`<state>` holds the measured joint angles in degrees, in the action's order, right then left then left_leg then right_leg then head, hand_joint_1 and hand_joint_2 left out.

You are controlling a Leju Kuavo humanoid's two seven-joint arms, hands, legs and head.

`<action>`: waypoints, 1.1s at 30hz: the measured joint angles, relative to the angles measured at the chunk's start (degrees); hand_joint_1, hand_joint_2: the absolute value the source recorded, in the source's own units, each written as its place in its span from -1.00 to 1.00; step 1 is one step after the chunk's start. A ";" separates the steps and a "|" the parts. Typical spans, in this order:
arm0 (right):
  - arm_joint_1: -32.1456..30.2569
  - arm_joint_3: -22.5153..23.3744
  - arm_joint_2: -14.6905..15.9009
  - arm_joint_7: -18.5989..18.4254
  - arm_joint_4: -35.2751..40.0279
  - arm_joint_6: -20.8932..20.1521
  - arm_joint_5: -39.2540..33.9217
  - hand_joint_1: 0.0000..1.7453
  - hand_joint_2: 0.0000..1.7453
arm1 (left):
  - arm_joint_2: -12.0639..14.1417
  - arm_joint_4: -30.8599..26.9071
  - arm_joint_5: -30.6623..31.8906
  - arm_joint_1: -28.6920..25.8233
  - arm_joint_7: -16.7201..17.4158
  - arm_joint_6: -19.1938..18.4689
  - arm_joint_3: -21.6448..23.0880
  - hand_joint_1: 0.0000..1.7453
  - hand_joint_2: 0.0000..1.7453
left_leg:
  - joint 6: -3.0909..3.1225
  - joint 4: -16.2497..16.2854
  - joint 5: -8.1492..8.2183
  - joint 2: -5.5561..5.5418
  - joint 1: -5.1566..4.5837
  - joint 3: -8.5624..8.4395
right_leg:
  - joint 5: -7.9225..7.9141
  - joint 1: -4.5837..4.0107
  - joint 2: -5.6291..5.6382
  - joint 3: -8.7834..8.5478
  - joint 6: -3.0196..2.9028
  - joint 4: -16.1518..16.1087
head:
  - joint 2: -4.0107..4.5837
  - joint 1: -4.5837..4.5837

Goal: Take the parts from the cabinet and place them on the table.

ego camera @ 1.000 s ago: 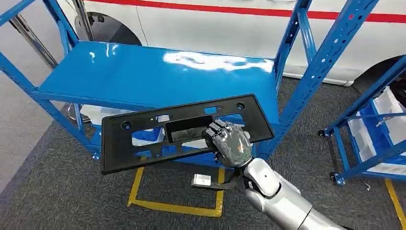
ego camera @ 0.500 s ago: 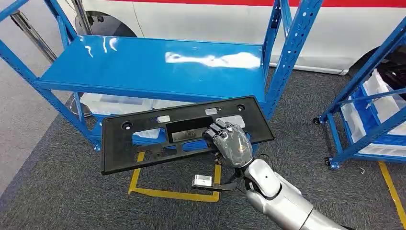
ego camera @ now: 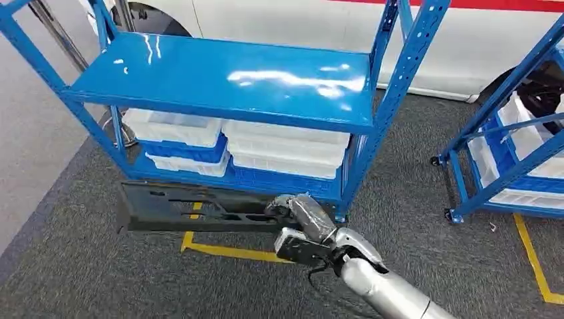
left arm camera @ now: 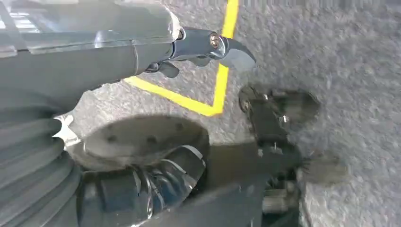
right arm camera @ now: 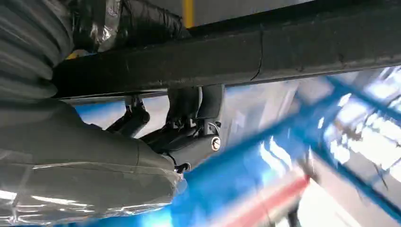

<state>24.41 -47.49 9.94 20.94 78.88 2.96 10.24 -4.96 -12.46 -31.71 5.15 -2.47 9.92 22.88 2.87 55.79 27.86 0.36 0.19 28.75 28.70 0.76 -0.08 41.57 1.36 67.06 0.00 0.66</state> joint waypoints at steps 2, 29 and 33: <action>-1.68 1.68 -0.74 -0.07 0.02 -5.83 -9.05 1.00 1.00 | 0.11 0.00 0.39 0.02 0.29 -0.18 0.02 -1.00 1.00 | 0.09 0.55 -0.40 0.00 -0.18 1.13 | 3.61 0.00 0.00 2.79 0.17 8.50 | 0.00 0.00; -6.46 8.39 -4.63 0.13 0.31 -24.84 -32.18 1.00 1.00 | 2.06 -0.83 6.23 2.10 4.72 -3.32 4.83 -1.00 1.00 | -1.56 2.04 -2.03 0.34 0.90 4.03 | -0.73 0.69 -2.02 -5.89 0.67 -5.71 | 0.00 -0.11; -7.10 8.48 -4.50 0.31 0.33 -25.28 -31.90 1.00 1.00 | 2.51 -0.81 7.41 2.35 4.92 -4.13 6.21 -1.00 1.00 | -0.80 2.29 -2.57 -1.51 0.41 5.11 | 6.55 0.31 -0.08 0.53 0.33 9.70 | 0.00 -0.09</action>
<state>17.32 -39.01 5.44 21.24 79.21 -22.32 -21.66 -2.45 -13.27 -24.30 7.50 2.45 5.79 29.09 2.08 58.08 25.29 -1.15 0.60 33.87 35.25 1.06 -0.16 42.09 1.69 76.76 0.00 0.57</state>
